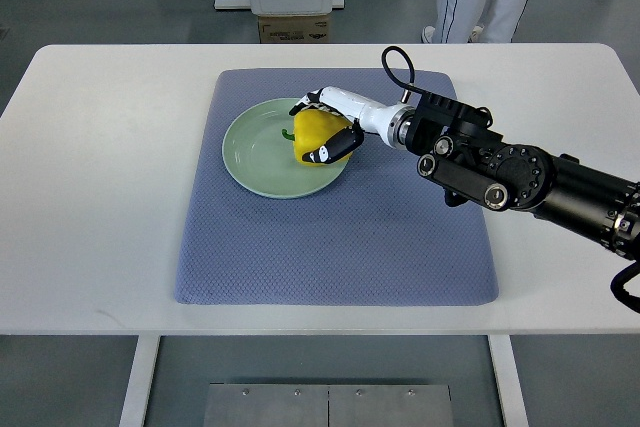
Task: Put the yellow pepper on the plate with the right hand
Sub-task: 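Lift the pepper with the right hand and carry it over the plate, then lower the pepper onto the plate and open the right hand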
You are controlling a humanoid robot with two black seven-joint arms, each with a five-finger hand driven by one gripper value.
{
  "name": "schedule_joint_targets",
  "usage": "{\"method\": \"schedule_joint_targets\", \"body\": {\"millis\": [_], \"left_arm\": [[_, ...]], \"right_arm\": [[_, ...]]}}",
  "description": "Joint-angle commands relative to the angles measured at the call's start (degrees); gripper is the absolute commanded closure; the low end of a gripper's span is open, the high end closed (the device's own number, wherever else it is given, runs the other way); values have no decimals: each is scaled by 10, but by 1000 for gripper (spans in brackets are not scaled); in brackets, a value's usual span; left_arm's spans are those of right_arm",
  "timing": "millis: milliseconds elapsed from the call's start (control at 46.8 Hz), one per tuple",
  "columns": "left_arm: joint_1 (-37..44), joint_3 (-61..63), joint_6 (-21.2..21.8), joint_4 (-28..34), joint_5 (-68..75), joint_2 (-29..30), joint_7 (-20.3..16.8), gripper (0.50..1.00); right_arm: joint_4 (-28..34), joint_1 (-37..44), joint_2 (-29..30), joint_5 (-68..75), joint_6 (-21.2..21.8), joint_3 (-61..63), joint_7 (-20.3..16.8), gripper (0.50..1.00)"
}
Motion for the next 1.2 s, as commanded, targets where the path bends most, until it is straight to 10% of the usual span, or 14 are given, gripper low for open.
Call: {"method": "schedule_joint_targets", "body": {"millis": [0,897,1089,1175], "left_arm": [[0,0,0,0,0,0,0,500],[-1,0,0,0,0,0,0,500],[0,0,0,0,0,0,0,500],[0,0,0,0,0,0,0,500]], "right_arm": [[5,0,0,0,1,0,2,1000],[50,-13,0,3,1,11,15,1000],[51,-17,0,6,1,12,18,543],[50,-17,0,7,1,12,18,509]]}}
